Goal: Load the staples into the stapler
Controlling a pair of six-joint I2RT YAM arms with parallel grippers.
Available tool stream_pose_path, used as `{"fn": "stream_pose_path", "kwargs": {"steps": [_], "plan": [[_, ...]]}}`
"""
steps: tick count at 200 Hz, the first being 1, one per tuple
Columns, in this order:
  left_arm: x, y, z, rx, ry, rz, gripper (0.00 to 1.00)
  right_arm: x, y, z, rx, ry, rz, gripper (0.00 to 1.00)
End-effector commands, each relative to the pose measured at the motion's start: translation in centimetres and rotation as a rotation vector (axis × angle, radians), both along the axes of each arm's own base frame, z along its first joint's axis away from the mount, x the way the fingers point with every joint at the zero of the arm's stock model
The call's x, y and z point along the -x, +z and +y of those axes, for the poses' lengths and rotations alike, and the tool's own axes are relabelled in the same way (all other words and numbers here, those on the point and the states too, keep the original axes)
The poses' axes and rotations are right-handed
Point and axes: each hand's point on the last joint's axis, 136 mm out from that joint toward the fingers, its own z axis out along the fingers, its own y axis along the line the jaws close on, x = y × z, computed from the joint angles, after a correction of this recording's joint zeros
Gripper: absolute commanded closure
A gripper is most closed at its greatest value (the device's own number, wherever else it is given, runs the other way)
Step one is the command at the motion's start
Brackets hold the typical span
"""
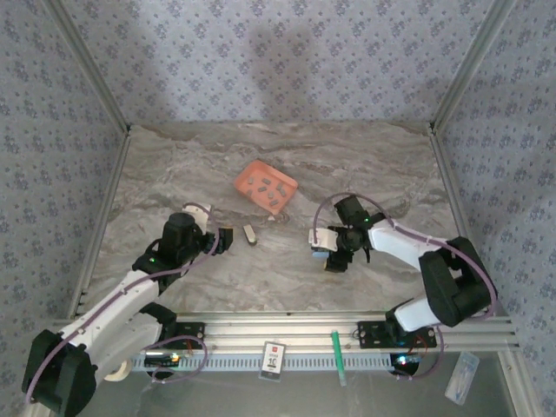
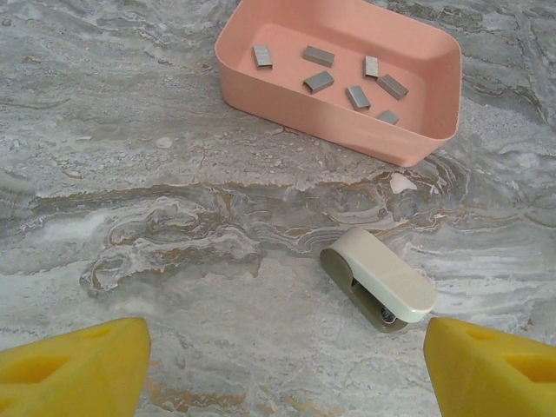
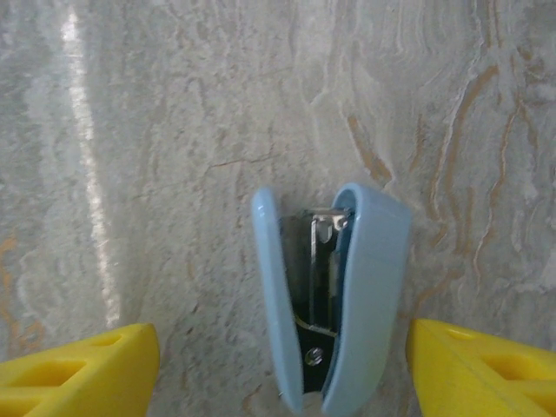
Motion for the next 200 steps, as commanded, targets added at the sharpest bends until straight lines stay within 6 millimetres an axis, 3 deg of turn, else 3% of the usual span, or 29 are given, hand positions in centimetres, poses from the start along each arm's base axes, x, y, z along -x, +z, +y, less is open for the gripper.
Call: {"fn": "stream_pose_path", "kwargs": {"steps": [1, 48, 124, 167, 200], "plan": [[-0.2, -0.2, 0.0, -0.006, 0.010, -0.006, 0.17, -0.6, 0.1, 0.9, -0.006, 0.061, -0.007, 0.26], [-0.7, -0.8, -0.1, -0.027, 0.020, 0.004, 0.17, -0.8, -1.0, 1.2, 0.020, 0.094, 0.038, 0.37], [-1.1, -0.8, -1.3, -0.041, -0.027, 0.018, 0.19, -0.3, -1.2, 1.8, 0.005, 0.119, 0.124, 0.56], [-1.3, 0.4, -2.6, -0.016, -0.064, 0.031, 0.18, -1.9, 0.5, 2.0, -0.028, 0.042, 0.010, 0.60], [-1.3, 2.6, -4.6, 0.077, -0.108, 0.038, 0.18, -3.7, 4.0, 3.5, -0.157, -0.096, -0.148, 0.62]]}}
